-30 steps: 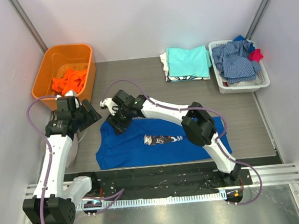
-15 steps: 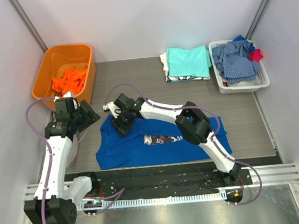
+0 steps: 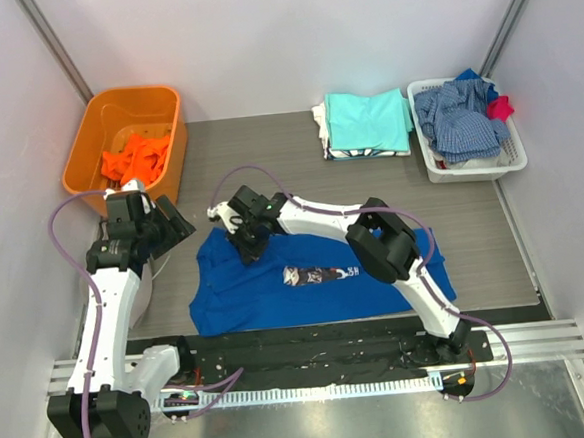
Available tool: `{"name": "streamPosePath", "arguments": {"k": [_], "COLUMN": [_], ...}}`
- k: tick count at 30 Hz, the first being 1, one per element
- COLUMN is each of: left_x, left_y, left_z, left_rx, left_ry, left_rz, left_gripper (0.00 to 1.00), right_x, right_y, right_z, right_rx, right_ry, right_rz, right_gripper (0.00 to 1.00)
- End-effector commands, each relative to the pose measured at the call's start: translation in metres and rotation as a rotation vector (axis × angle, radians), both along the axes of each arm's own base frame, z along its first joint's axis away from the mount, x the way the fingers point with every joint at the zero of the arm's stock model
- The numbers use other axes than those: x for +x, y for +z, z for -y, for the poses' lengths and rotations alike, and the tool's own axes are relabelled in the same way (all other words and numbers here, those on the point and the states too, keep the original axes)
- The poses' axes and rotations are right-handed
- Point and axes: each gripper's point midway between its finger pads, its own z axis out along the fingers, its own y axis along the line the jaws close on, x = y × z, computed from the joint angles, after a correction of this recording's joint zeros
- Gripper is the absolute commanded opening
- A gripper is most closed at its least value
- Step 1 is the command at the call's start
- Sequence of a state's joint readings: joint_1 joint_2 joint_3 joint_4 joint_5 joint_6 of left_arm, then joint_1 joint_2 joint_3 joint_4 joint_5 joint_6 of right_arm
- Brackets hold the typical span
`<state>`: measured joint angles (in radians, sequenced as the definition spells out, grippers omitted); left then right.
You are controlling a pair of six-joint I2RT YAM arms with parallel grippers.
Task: Fold and stack the t-shirts
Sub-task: Fold the tshirt
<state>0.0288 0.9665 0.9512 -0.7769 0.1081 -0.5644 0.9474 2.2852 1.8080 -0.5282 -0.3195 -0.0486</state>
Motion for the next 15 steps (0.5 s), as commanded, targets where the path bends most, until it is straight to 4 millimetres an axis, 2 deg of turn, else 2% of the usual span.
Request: {"name": "streamPosePath", "arguments": {"k": [1, 9, 15], "left_x": [0.003, 0.0, 0.0], "left_y": [0.008, 0.008, 0.01], "left_z": [0.002, 0.003, 0.003], "left_rx": [-0.011, -0.018, -0.019], "left_ry": [-0.02, -0.017, -0.015], "left_rz": [0.048, 0.048, 0.054], "left_gripper": [0.63, 0.63, 0.63], "right_x": [-0.007, -0.014, -0.035], "right_y": [0.049, 0.086, 0.088], "right_z": [-0.001, 0.005, 0.007], "right_rx": [0.071, 0.124, 0.123], "right_ry": [-0.005, -0.022, -0.007], "right_rz": [0.028, 0.052, 0.023], "right_gripper": [0.01, 0.01, 0.01]}}
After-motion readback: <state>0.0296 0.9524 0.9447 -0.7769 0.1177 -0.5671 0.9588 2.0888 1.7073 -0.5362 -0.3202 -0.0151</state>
